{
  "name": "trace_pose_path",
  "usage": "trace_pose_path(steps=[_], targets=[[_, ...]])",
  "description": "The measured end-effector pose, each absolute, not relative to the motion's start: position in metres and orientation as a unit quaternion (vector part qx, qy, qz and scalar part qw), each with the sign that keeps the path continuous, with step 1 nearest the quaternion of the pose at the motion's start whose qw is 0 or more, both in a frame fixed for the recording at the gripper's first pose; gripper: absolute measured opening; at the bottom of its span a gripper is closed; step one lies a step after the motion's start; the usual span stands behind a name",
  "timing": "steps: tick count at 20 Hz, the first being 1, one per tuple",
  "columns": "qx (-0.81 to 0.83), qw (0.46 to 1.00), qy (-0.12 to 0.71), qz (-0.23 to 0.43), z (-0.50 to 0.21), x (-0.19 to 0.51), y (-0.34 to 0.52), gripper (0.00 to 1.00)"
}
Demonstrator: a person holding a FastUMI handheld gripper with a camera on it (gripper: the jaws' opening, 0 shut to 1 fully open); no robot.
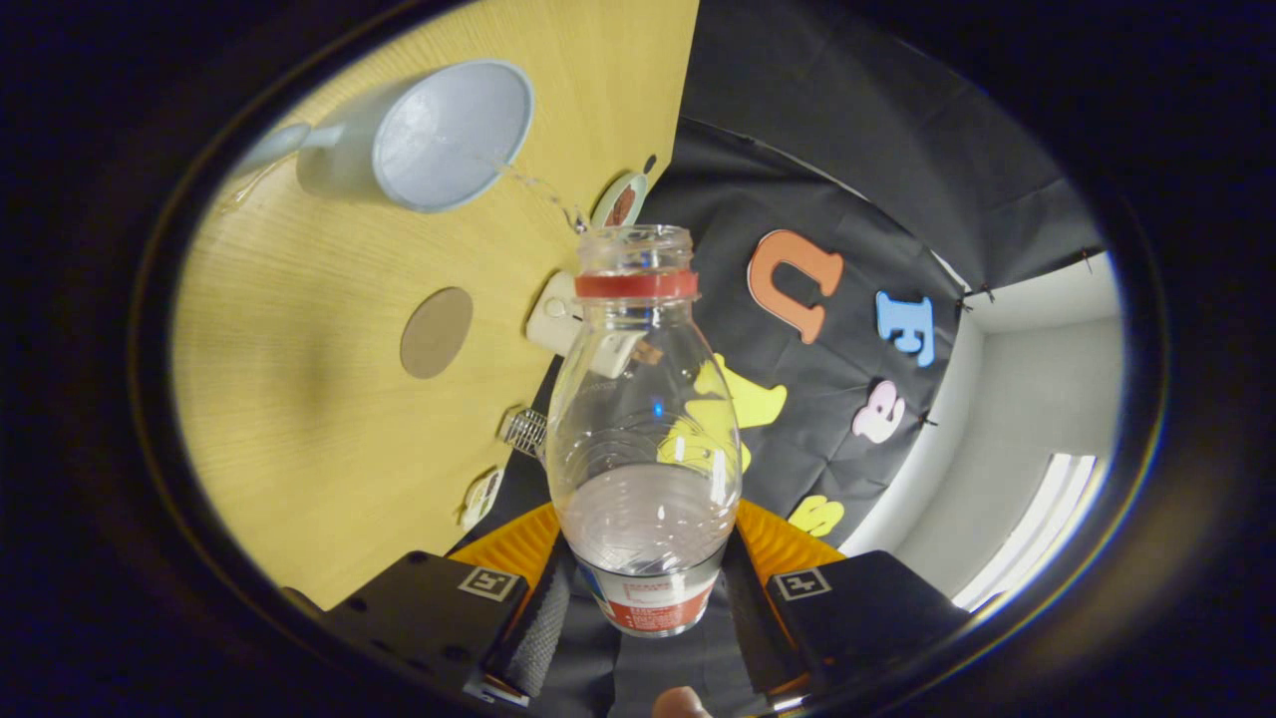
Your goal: Take the bottle from table, then pour the juice into the cup, finally place the bottle on the coaster
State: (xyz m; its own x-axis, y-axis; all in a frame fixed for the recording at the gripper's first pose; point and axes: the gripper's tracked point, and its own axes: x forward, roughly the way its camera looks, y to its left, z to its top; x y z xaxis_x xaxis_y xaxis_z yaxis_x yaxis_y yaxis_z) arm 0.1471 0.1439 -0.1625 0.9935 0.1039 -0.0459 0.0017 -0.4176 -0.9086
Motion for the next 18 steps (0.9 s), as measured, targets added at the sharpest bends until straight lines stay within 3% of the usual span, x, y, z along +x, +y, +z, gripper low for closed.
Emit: trace_pose_path(steps=[18], targets=[[-0.853, 0.518, -0.051, 0.039, -0.138, 0.148, 0.152, 0.78]])
